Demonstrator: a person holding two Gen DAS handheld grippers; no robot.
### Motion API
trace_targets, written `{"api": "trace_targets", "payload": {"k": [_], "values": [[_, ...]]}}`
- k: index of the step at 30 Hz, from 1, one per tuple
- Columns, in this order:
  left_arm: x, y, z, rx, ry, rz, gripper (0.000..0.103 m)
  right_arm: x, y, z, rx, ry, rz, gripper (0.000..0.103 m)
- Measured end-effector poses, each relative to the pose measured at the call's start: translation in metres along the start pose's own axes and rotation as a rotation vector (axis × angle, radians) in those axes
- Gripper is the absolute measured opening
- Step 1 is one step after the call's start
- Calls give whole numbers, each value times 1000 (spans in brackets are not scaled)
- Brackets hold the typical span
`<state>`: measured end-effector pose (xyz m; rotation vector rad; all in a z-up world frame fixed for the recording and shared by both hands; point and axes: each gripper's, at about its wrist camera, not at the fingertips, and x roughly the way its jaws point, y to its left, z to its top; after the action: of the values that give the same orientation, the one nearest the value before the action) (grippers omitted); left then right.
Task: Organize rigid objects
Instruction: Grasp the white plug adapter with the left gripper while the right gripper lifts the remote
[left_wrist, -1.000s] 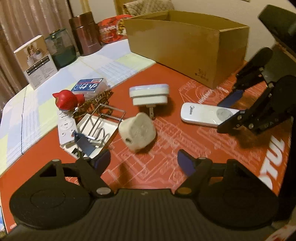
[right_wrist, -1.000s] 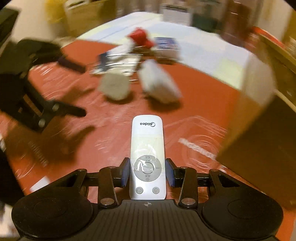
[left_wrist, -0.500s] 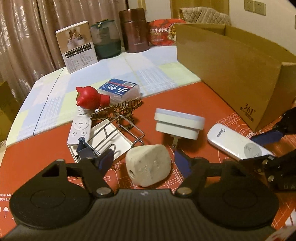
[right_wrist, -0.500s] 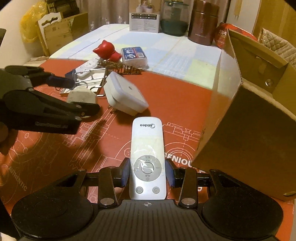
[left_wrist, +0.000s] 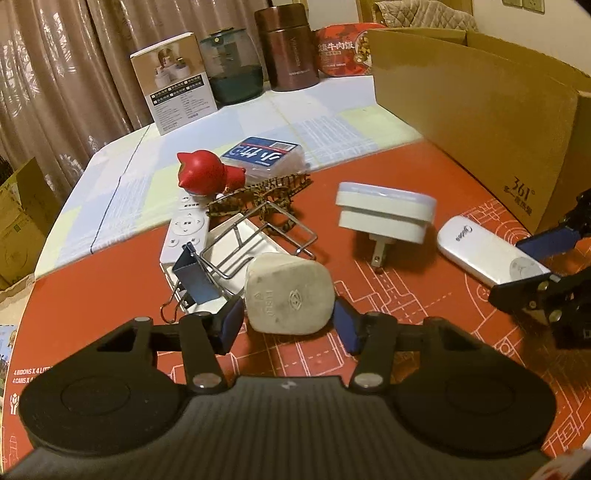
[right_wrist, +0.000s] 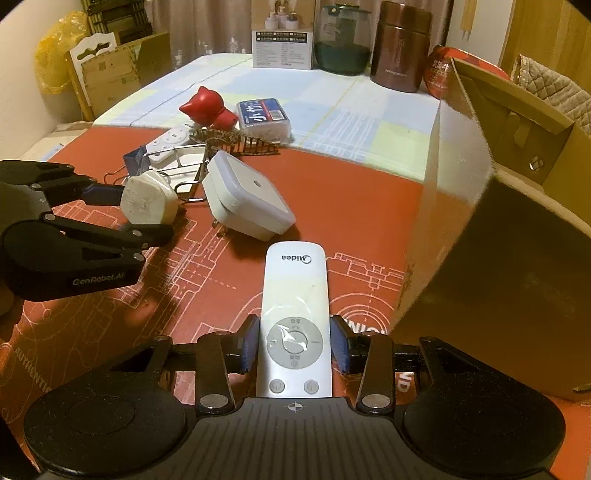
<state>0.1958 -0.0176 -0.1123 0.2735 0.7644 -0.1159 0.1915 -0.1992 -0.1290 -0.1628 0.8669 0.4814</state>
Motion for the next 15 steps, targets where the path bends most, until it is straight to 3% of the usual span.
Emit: {"api": "trace_targets", "payload": {"k": [15], "values": [[-10,2,4,-12,3,-63,47,-4,7,6,5,-17,6,37]]}}
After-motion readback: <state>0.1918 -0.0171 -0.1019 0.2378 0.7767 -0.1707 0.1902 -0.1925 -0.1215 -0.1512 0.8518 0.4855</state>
